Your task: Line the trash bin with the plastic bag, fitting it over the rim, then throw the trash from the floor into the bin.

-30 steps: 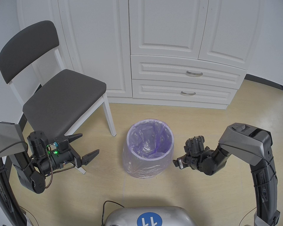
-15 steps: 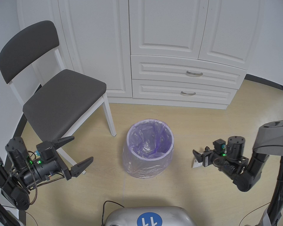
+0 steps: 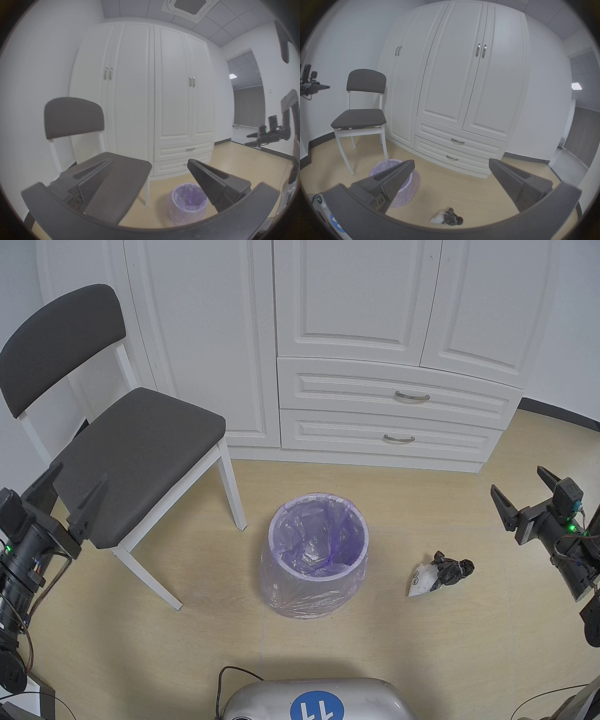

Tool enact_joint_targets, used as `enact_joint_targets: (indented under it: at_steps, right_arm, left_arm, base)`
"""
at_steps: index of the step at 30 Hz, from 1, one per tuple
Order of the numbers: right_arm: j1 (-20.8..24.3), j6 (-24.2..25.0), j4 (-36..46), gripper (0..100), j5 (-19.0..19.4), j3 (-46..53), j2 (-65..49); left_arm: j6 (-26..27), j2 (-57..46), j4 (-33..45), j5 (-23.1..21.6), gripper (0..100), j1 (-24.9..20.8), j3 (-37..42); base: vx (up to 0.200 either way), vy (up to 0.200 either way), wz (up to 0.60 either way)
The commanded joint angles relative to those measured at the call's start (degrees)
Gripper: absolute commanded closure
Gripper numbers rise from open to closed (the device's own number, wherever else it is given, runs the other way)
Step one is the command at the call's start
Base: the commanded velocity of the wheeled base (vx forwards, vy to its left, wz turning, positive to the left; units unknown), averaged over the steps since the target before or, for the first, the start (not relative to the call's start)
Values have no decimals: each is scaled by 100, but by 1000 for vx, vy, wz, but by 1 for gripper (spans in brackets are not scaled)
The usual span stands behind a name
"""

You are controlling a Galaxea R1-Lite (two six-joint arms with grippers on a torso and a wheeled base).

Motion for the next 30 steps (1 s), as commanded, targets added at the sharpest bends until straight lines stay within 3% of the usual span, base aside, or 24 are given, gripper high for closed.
enact_joint_targets:
  at_steps: [1,5,15,22,30]
  right_arm:
    - [169,-107,739,0,-586,-449,-1010]
    - [345,131,906,0,-1069,-695,-878]
    - [257,219,915,0,-1561,-845,-579]
    - [275,219,915,0,-1570,-766,-553]
    - [257,333,906,0,-1561,-775,-210]
  left_arm:
    - [-115,-470,117,194,0,335,-250]
    - [-115,-426,117,194,0,440,-223]
    - [-106,-479,29,186,0,449,-232]
    - [-106,-373,38,142,0,555,-144]
    - [-97,-452,29,-78,0,643,-56]
  base:
    - [0,0,0]
    - [0,0,0]
    - [0,0,0]
    - [0,0,0]
    - [200,0,0]
